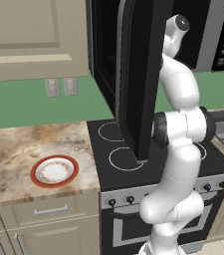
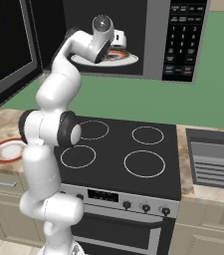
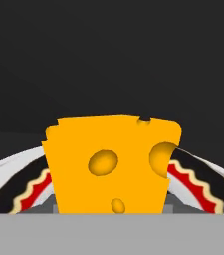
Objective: Pick the cheese from the counter and place it in the microwave. Then turn on the microwave.
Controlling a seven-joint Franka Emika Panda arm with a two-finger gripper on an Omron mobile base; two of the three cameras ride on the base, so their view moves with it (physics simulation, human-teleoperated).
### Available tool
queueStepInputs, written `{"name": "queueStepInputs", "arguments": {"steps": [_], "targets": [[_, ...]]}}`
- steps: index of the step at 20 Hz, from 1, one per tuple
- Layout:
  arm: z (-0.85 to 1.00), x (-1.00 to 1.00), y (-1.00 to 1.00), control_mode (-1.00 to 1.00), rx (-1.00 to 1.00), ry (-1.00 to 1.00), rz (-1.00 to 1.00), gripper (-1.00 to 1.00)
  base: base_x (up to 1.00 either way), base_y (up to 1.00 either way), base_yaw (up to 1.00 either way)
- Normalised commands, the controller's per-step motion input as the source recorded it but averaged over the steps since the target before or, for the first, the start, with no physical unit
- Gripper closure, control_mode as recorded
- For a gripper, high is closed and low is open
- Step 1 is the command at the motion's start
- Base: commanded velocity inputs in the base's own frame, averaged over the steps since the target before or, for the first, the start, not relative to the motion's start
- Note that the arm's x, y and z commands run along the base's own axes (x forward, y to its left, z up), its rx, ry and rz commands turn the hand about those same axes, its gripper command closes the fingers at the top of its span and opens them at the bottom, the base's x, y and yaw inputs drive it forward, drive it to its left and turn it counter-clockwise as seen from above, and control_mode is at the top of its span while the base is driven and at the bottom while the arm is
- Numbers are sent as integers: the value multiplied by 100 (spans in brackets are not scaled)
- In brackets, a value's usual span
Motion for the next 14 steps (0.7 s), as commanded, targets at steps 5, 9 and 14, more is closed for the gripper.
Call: {"name": "queueStepInputs", "arguments": {"steps": [5,9,14], "targets": [[-7,11,-1,-100,0,0,0,100,0,0,0],[-5,11,0,-100,0,0,0,100,0,0,0],[-5,8,-2,-100,0,0,0,100,0,0,0]]}}
